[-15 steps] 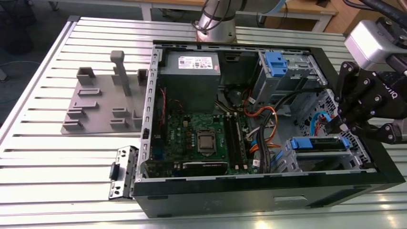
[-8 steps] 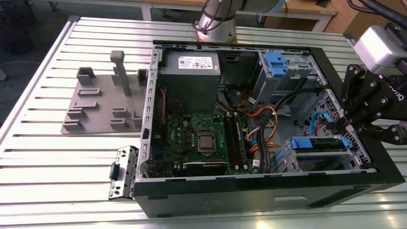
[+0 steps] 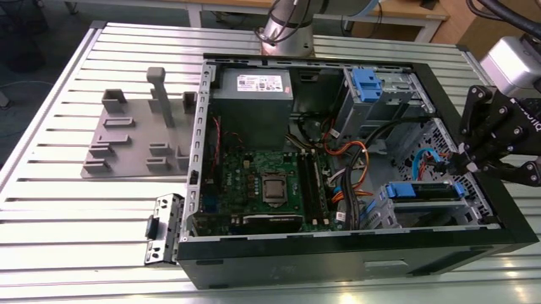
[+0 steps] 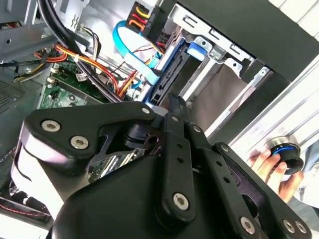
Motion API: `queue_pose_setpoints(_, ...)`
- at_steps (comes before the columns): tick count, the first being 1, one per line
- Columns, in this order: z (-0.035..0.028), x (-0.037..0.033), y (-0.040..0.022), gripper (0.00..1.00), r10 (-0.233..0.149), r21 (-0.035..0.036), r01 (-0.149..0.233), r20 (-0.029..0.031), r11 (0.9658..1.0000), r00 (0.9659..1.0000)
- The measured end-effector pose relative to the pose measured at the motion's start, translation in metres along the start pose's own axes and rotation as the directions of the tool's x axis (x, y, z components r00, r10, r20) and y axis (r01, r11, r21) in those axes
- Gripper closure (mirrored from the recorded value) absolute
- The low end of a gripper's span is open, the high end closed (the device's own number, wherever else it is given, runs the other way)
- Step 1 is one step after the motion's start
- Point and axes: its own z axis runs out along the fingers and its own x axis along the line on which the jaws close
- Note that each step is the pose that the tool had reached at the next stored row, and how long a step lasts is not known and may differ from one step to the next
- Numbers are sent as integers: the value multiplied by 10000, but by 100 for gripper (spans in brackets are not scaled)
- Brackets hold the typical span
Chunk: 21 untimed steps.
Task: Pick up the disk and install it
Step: 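Insert the disk into the insertion slot, then insert the first disk wire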
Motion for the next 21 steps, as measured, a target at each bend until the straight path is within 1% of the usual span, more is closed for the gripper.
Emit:
queue_pose_setpoints(12, 0, 0, -8, 89, 0, 0, 0, 2, 10000, 10000)
queue_pose_setpoints(14, 0, 0, -9, 77, 0, 0, 0, 2, 10000, 10000)
queue_pose_setpoints(15, 0, 0, -9, 77, 0, 0, 0, 2, 10000, 10000)
queue_pose_setpoints(17, 0, 0, -9, 65, 1, 0, -1, 2, 10000, 10000)
queue_pose_setpoints(19, 0, 0, -10, 65, 0, 0, 0, 2, 10000, 10000)
queue_pose_setpoints(20, 0, 0, -11, 59, 0, 0, 0, 2, 10000, 10000)
queue_pose_setpoints(21, 1, -3, -15, 59, -1, 0, 1, 2, 10000, 10000)
